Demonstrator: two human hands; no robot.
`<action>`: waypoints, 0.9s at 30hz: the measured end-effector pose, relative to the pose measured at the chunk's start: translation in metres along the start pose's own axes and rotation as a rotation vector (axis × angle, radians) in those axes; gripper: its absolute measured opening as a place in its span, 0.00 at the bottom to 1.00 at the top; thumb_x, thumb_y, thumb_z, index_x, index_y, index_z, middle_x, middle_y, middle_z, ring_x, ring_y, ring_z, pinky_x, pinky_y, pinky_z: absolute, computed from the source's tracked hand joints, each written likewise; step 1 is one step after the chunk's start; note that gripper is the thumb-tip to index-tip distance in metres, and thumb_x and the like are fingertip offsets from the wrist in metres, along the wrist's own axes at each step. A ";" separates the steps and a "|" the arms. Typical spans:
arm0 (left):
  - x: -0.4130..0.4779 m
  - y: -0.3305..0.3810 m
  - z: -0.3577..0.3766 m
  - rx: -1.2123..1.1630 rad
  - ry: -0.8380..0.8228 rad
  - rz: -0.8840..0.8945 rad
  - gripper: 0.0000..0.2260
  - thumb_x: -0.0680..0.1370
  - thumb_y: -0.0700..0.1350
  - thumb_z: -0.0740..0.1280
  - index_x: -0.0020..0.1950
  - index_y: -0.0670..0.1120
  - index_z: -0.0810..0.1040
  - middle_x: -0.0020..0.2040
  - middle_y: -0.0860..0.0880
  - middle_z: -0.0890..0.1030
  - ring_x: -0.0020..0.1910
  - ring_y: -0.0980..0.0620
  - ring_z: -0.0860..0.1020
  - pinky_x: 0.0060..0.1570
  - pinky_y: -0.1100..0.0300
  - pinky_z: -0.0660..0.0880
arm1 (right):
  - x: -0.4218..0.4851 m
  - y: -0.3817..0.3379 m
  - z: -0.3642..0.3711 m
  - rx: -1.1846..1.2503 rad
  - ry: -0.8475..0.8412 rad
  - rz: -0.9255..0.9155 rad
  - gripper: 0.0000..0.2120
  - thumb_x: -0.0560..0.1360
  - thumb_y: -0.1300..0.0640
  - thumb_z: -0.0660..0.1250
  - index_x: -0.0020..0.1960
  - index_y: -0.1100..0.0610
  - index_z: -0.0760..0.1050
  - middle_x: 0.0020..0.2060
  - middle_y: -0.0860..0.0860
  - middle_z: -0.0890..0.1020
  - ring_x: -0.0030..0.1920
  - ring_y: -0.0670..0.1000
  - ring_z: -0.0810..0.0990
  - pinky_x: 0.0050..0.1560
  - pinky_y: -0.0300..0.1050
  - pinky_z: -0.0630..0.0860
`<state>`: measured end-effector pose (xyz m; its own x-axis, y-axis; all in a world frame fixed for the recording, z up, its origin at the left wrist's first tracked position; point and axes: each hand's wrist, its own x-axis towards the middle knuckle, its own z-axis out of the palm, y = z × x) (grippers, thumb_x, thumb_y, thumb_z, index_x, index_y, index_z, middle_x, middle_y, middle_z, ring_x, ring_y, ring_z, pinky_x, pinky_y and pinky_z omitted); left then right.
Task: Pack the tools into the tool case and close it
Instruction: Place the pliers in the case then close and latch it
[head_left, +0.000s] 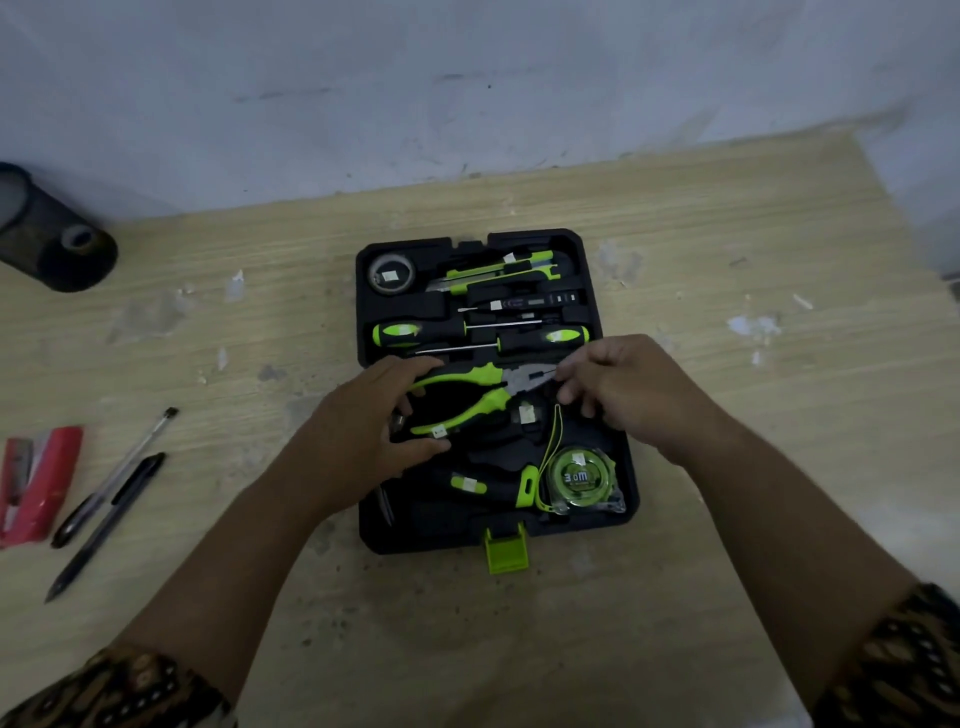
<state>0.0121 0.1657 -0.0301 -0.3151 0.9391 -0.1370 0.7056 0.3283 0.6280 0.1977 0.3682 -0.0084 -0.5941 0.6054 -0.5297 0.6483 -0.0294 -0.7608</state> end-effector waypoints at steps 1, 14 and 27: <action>-0.002 -0.001 -0.001 -0.004 0.001 -0.001 0.34 0.71 0.57 0.74 0.73 0.56 0.65 0.53 0.55 0.74 0.47 0.57 0.75 0.47 0.56 0.76 | -0.002 0.000 -0.001 -0.160 0.009 -0.036 0.11 0.78 0.61 0.61 0.45 0.56 0.82 0.36 0.52 0.83 0.26 0.42 0.74 0.26 0.33 0.67; -0.002 -0.003 -0.006 -0.053 -0.022 0.006 0.33 0.71 0.53 0.75 0.73 0.55 0.66 0.53 0.59 0.72 0.51 0.59 0.74 0.49 0.62 0.73 | -0.006 0.004 -0.005 -0.697 -0.151 -0.265 0.05 0.71 0.61 0.71 0.40 0.53 0.83 0.32 0.42 0.77 0.34 0.43 0.77 0.37 0.42 0.75; 0.010 0.008 0.018 0.171 -0.064 0.088 0.34 0.73 0.60 0.71 0.75 0.56 0.62 0.66 0.56 0.71 0.63 0.54 0.67 0.61 0.58 0.64 | -0.012 0.013 -0.014 -0.763 -0.148 -0.241 0.06 0.74 0.59 0.70 0.40 0.59 0.84 0.39 0.52 0.84 0.40 0.49 0.81 0.42 0.41 0.76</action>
<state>0.0261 0.1791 -0.0400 -0.2106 0.9676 -0.1394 0.8279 0.2524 0.5009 0.2203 0.3714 -0.0069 -0.7807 0.4129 -0.4690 0.6091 0.6707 -0.4233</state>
